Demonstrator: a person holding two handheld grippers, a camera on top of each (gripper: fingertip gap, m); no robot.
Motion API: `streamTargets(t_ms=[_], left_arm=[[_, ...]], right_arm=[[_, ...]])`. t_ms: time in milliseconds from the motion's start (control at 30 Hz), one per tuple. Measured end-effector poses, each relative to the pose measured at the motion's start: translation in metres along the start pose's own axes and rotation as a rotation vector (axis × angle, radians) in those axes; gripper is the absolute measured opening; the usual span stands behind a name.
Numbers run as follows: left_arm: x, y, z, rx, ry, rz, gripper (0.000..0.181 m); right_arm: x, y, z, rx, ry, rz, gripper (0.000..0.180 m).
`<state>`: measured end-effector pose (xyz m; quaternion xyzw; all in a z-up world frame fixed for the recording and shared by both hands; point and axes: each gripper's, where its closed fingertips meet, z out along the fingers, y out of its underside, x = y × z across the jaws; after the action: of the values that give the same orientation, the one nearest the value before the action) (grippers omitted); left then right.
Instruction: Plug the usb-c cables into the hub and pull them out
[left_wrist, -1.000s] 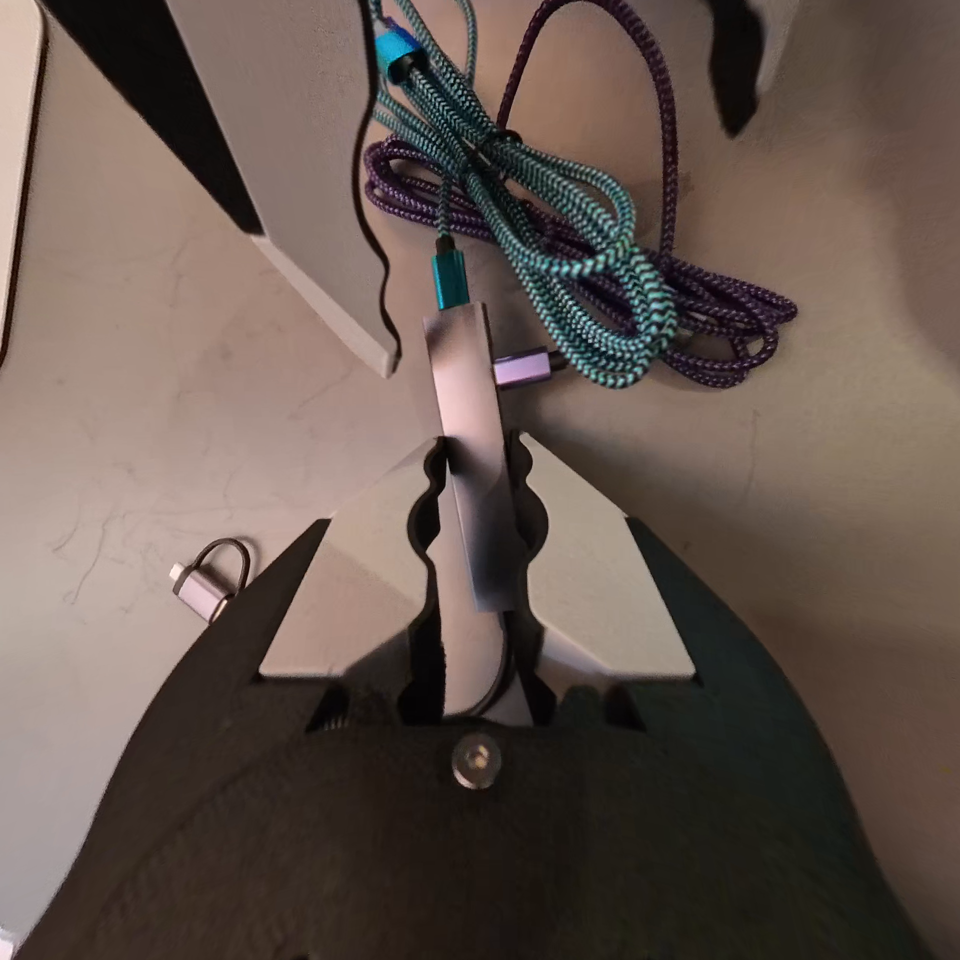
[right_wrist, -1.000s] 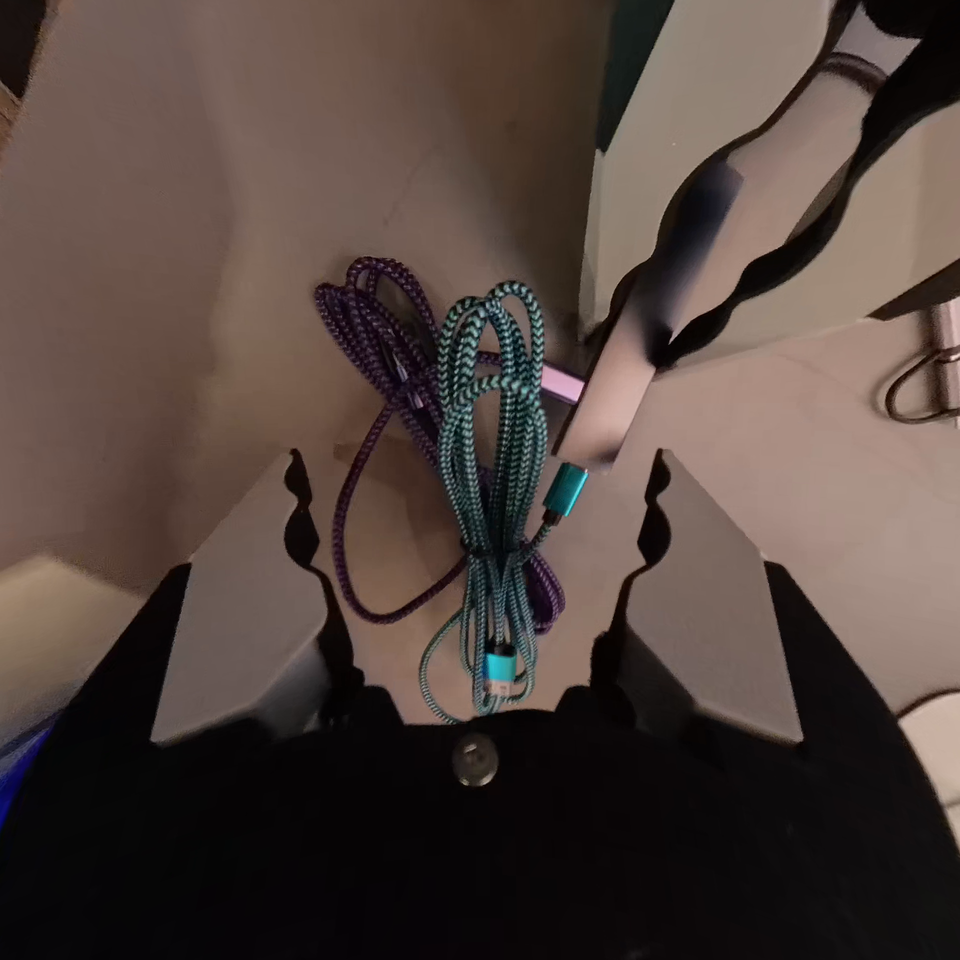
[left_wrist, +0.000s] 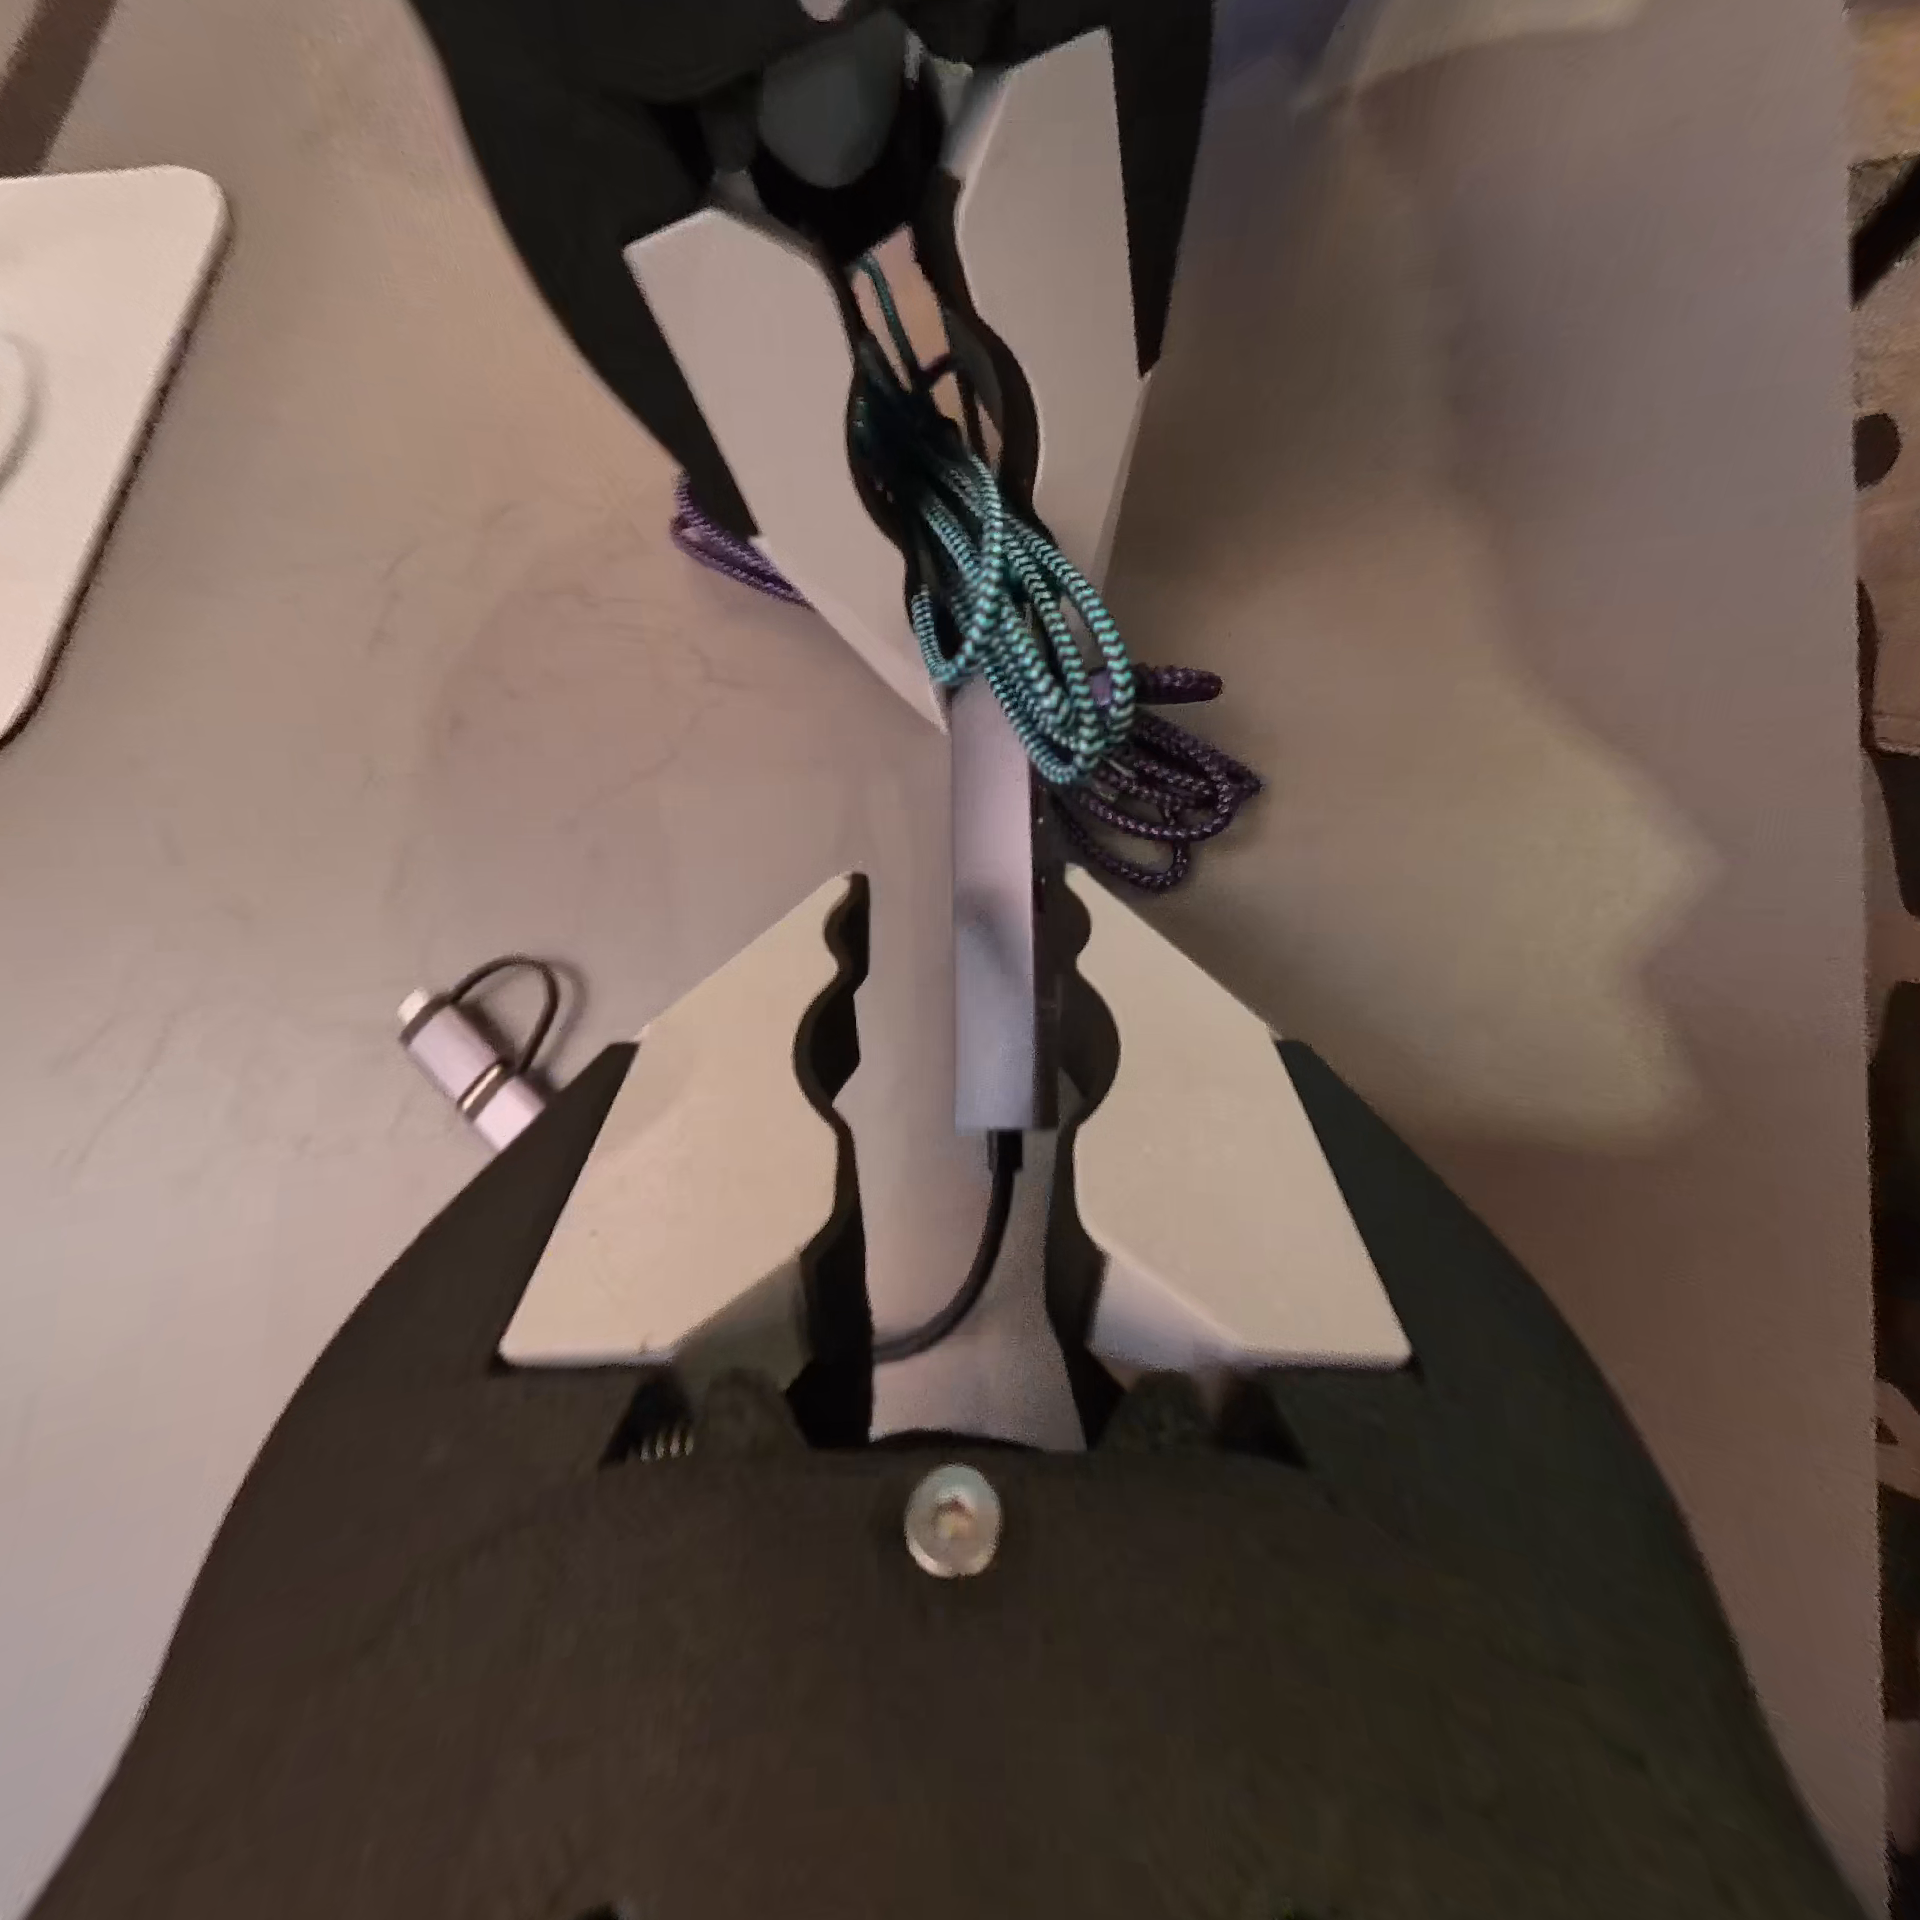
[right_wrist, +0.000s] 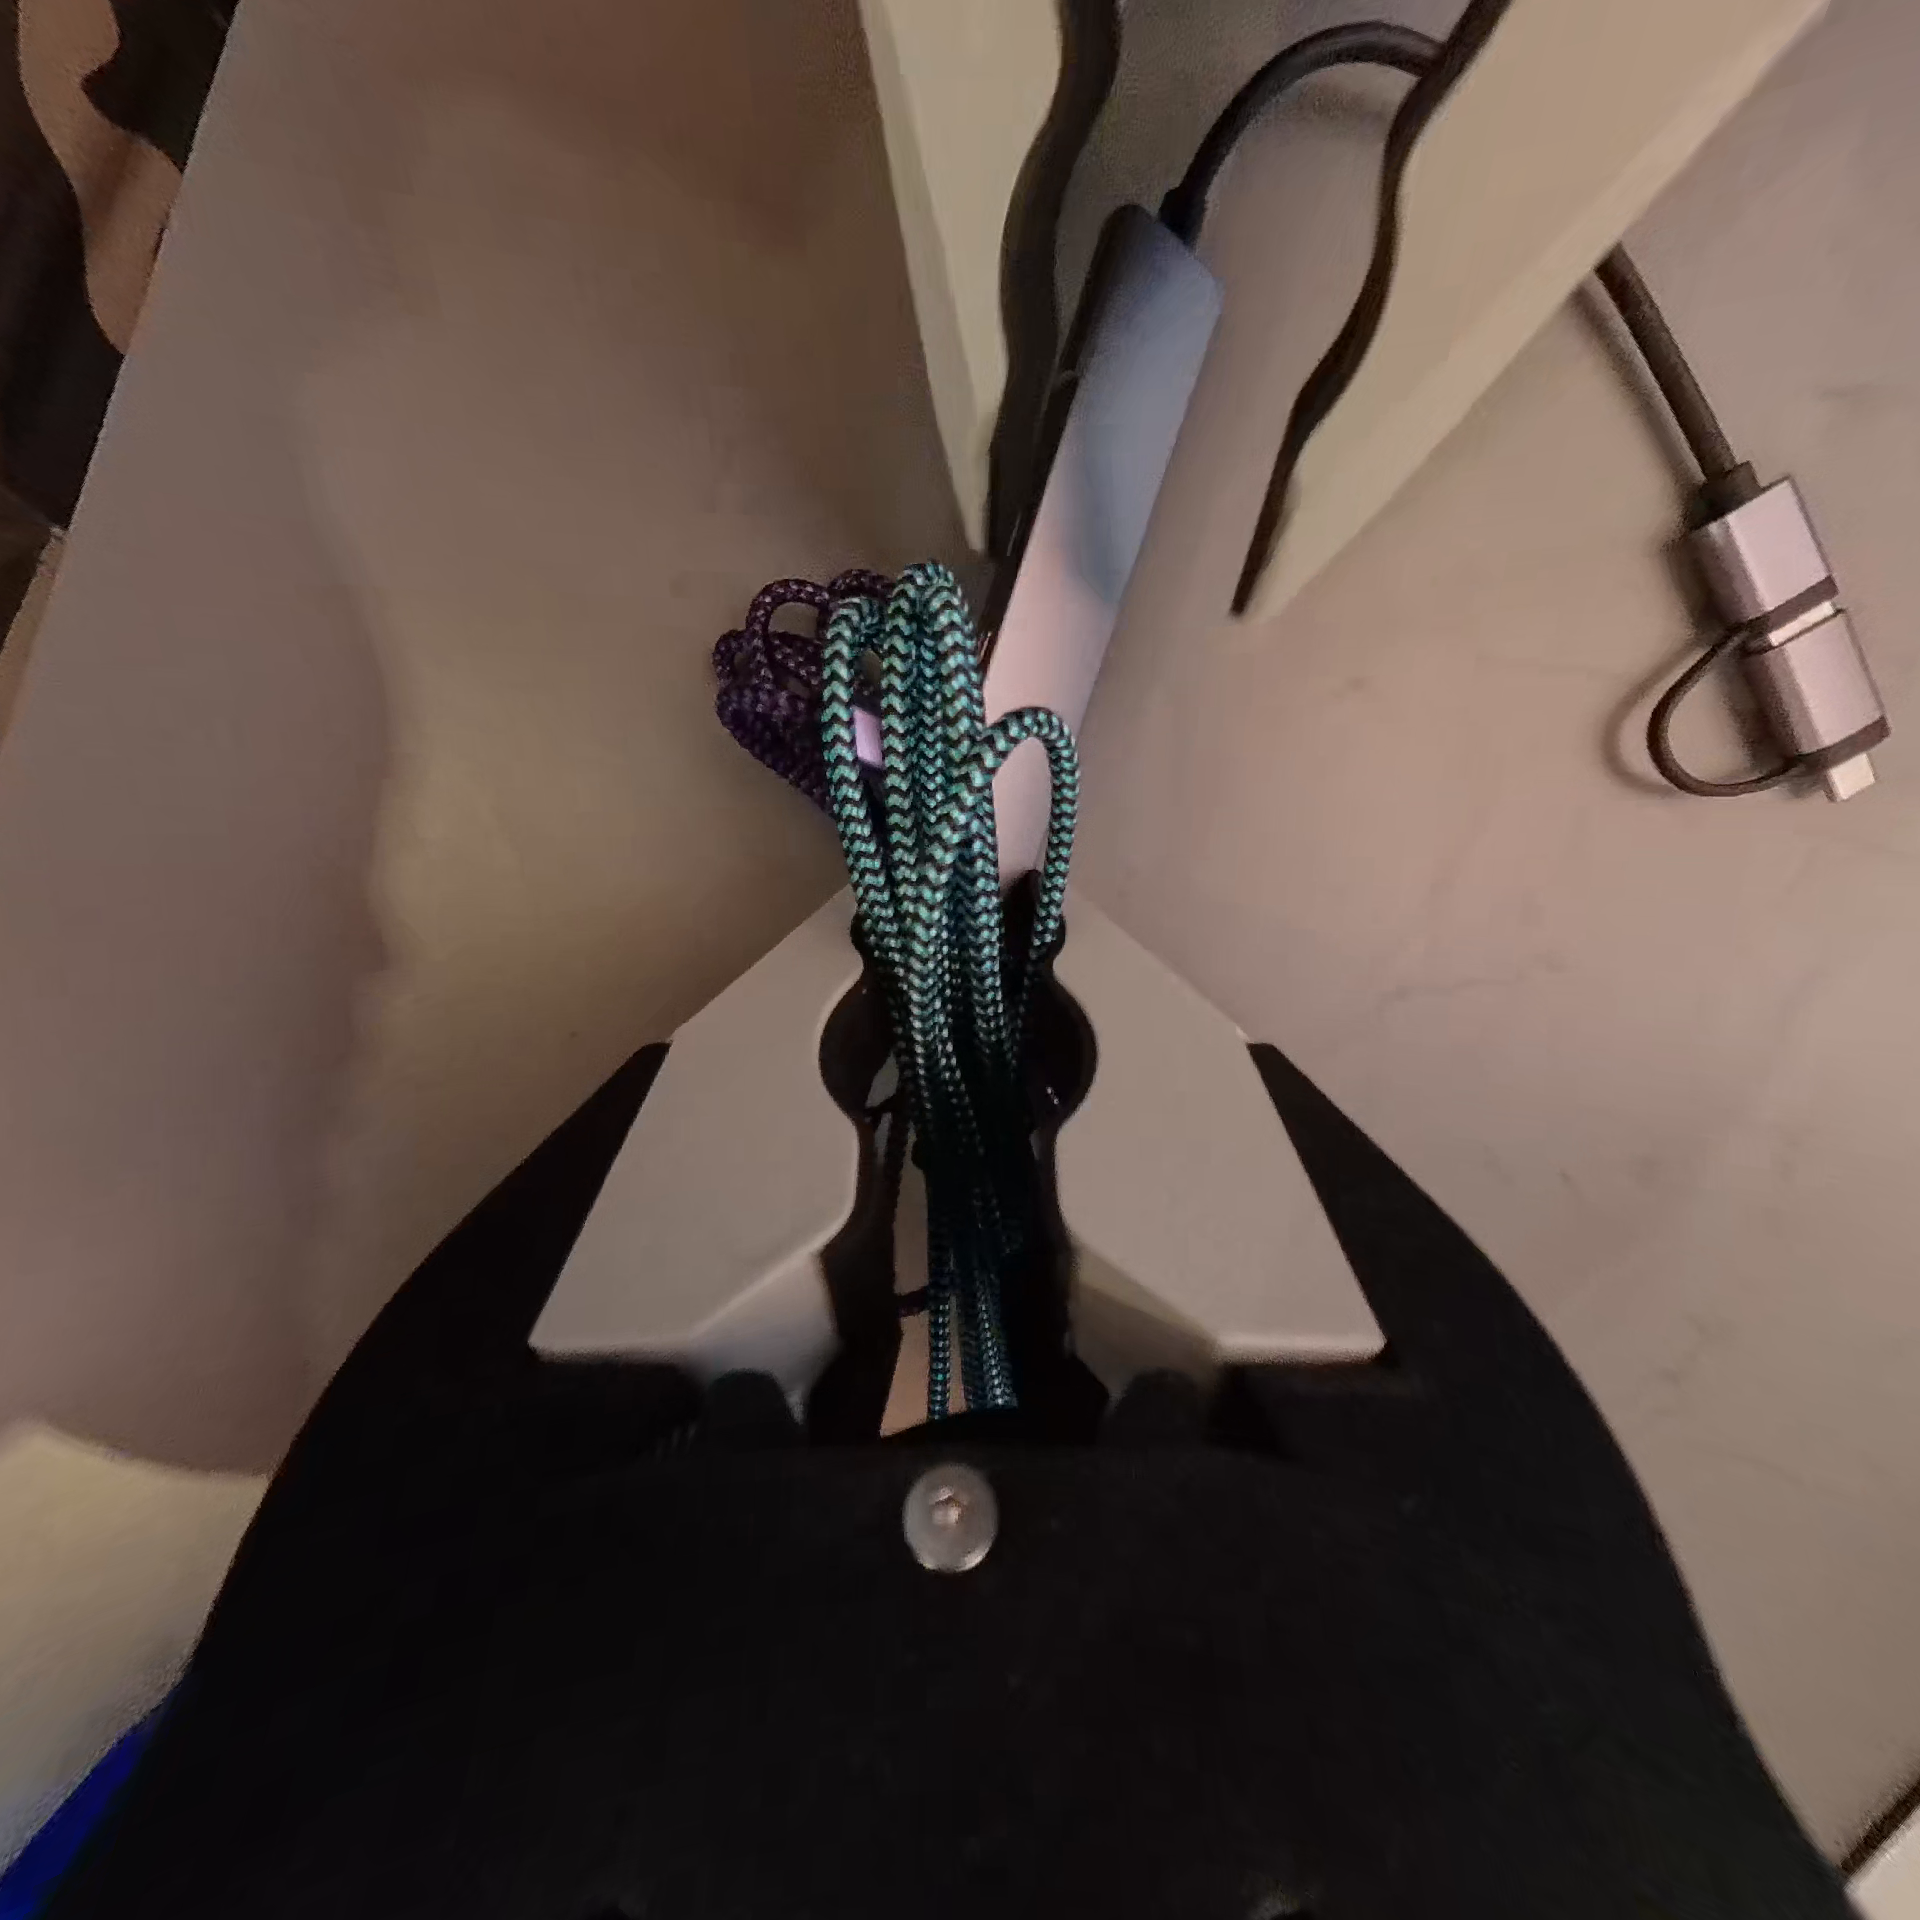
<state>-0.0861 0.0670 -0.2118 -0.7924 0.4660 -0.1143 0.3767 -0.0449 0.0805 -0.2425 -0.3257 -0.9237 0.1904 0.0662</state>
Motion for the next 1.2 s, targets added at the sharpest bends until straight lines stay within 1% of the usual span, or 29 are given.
streamTargets(t_ms=[167,233,400,500,633,800,1000,1100,1200], left_arm=[[-0.024,-0.009,-0.035,0.124,-0.123,-0.083,0.029],[-0.036,-0.016,-0.051,0.186,-0.205,-0.108,0.027],[-0.051,-0.024,-0.083,0.291,-0.372,-0.133,0.024],[-0.054,-0.019,-0.087,0.324,-0.402,-0.175,0.024],[-0.051,-0.009,-0.071,0.29,-0.405,-0.182,0.023],[-0.049,-0.007,-0.052,0.273,-0.415,-0.158,0.022],[-0.047,-0.004,-0.038,0.245,-0.429,-0.121,0.022],[-0.048,-0.003,-0.037,0.249,-0.43,-0.127,0.022],[-0.05,-0.003,-0.036,0.255,-0.428,-0.137,0.022]], right_arm=[[0.008,0.006,-0.007,0.017,0.046,0.056,0.019],[0.012,0.008,-0.014,0.03,0.067,0.08,0.019],[0.03,0.007,-0.05,0.094,0.148,0.137,0.019],[0.041,0.011,-0.079,0.114,0.216,0.168,0.019],[0.051,0.024,-0.13,0.129,0.328,0.232,0.019],[0.047,0.059,-0.206,0.114,0.493,0.339,0.02],[0.013,0.128,-0.291,0.045,0.662,0.521,0.02],[-0.011,0.165,-0.323,-0.021,0.756,0.62,0.02],[-0.034,0.205,-0.335,-0.099,0.796,0.737,0.02]])
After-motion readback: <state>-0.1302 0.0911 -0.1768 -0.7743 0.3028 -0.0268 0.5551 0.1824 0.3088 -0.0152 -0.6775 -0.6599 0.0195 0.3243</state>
